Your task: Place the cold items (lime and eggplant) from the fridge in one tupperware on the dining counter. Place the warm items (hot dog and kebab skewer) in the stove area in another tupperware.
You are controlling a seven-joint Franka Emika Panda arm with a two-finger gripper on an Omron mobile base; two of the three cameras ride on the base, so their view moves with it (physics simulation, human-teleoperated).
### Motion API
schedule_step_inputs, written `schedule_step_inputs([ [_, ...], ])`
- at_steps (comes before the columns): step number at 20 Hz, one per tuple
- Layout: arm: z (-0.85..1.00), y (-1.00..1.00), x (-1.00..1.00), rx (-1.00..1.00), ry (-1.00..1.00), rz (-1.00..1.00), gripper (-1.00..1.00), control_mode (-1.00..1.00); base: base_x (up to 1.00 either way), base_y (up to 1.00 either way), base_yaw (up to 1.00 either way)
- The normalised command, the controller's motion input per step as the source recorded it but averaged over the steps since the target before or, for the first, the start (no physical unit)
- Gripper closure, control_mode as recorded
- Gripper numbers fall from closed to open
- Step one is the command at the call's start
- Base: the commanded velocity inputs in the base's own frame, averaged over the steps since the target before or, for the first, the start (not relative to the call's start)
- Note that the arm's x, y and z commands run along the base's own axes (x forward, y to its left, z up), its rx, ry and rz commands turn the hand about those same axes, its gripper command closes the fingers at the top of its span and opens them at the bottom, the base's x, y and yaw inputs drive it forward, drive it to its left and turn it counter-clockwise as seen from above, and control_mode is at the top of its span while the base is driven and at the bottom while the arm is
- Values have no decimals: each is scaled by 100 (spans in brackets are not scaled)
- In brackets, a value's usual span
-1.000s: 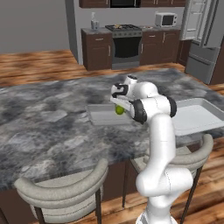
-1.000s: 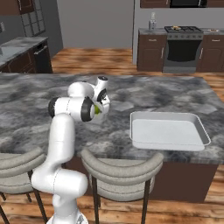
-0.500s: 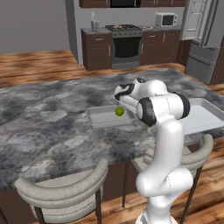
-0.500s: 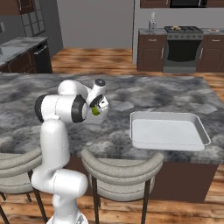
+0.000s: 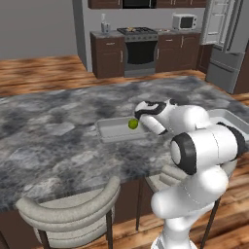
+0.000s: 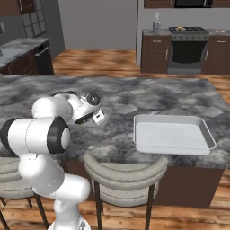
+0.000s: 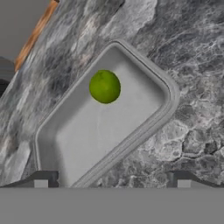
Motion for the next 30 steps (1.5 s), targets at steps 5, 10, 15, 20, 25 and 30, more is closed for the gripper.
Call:
schedule_step_inputs([
  [5,100,5,-100,-18,9,15,-100,-100,0,0,0],
  [10,100,13,-100,-32,16,18,-100,-100,0,0,0],
  [15,77,0,-100,-26,38,10,-100,-100,0,0,0],
  [20,-13,0,-100,-10,49,2,-100,-100,0,0,0],
  [25,-39,-37,-84,3,4,-2,-100,-100,0,0,0],
  [30,-19,-32,-2,4,-13,0,-100,-100,0,0,0],
])
